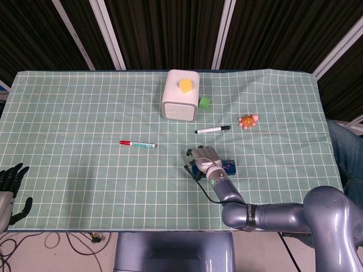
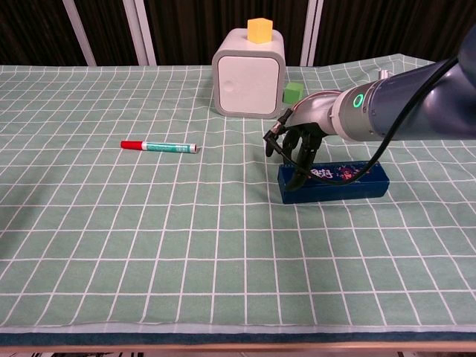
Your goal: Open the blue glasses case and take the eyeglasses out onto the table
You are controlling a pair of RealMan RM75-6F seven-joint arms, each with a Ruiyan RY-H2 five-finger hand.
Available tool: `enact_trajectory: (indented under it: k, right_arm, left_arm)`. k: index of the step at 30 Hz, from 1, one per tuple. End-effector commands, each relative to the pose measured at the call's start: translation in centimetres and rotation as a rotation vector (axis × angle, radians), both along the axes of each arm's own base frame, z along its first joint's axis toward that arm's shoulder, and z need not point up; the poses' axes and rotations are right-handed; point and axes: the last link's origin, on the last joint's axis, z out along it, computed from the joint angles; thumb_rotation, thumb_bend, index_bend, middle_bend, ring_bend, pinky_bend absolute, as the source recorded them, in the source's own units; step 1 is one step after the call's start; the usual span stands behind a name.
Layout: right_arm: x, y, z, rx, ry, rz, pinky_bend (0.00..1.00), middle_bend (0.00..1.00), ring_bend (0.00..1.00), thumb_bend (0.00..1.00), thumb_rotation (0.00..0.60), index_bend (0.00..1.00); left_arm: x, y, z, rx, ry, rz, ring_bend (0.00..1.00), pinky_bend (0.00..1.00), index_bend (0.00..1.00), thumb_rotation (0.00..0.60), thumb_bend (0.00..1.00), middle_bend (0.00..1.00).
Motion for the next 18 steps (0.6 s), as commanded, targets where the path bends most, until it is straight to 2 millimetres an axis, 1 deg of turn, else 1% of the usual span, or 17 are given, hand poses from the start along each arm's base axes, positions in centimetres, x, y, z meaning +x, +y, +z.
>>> enact_trajectory:
  k: [1,18]
  right_arm:
    - [-0.1,-0.01,-0.03,0.0,0.002,-0.003,0.23,0.41,0.17,0.27,0.6,0.26]
    - [-0.11,-0.1,0.07,-0.002,0.0,-0.005,0.23,0.42,0.18,0.28,0.6,0.27]
  left_arm:
    - [0.0,0.0,0.02,0.001,0.0,0.0,0.0,0.0,0.02,0.6,0.45,0.0]
    - [-0.05,0.01,0.02,-0.001,0.0,0.004,0.0,0.0,0.02,0.6,0.45,0.0]
